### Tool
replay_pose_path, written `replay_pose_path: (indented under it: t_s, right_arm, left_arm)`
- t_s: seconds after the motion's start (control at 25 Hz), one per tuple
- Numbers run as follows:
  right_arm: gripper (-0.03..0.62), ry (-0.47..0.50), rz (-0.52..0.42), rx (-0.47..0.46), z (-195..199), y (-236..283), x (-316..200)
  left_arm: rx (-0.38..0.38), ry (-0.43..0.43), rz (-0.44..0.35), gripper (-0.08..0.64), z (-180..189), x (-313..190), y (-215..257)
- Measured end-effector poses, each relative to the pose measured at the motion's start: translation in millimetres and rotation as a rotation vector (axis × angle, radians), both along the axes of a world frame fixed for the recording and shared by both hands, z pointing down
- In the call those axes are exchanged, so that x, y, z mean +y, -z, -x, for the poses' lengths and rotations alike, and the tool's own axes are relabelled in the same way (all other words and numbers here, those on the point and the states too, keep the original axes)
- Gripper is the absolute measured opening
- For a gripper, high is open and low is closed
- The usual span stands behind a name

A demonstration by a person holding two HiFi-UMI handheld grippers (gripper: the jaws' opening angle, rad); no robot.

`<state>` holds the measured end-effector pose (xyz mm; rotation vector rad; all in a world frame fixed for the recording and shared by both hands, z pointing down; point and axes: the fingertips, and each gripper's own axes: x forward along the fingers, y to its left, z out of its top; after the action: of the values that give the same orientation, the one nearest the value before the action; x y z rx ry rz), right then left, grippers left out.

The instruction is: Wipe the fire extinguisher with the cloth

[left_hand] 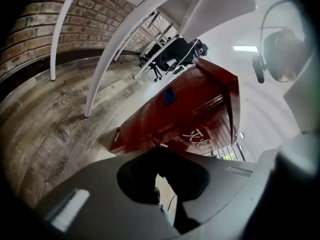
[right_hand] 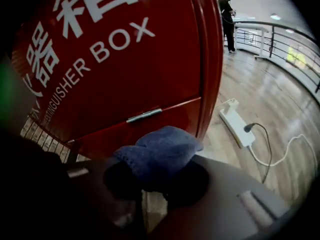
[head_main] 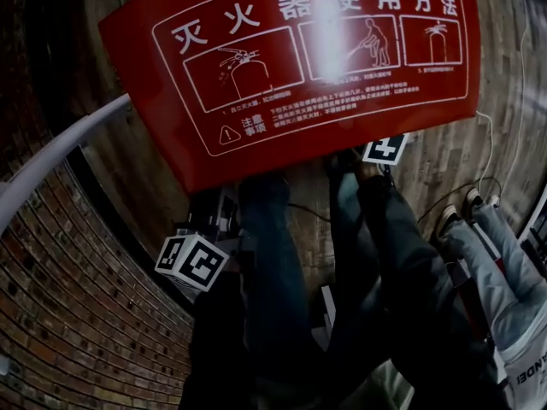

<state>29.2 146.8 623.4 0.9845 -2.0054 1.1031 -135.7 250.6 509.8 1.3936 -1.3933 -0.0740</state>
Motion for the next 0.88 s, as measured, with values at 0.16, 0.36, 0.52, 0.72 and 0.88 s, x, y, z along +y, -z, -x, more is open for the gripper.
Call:
replay_pose_path:
  t_s: [0.16, 0.36, 0.52, 0.72, 0.88]
  right_arm:
    - [0.083, 0.062, 0.009, -0.064, 35.3, 11.2, 16.3]
    - [0.083, 0.125, 0.033, -0.135, 76.7, 18.4, 35.8]
    - [0.083, 0.158, 0.064, -0.181, 107.0, 17.3, 50.2]
    - [0.083, 0.193, 0.067, -0.237, 131.8, 31.9, 59.7]
    - [0.083, 0.223, -0.039, -0.296, 114.6, 95.1, 49.9]
  left_arm:
    - [-0.007, 0.000, 0.055, 0.000, 0.8, 16.7, -12.0]
    - [-0.010, 0.006, 0.074, 0.000, 2.9, 31.4, -22.0]
    - [-0.027, 0.016, 0.086, 0.000, 10.0, 32.8, -21.9]
    - [-0.033, 0.057, 0.056, 0.000, 20.0, 26.6, -10.8]
    - [-0.043, 0.067, 0.032, 0.000, 27.9, 25.8, 4.2]
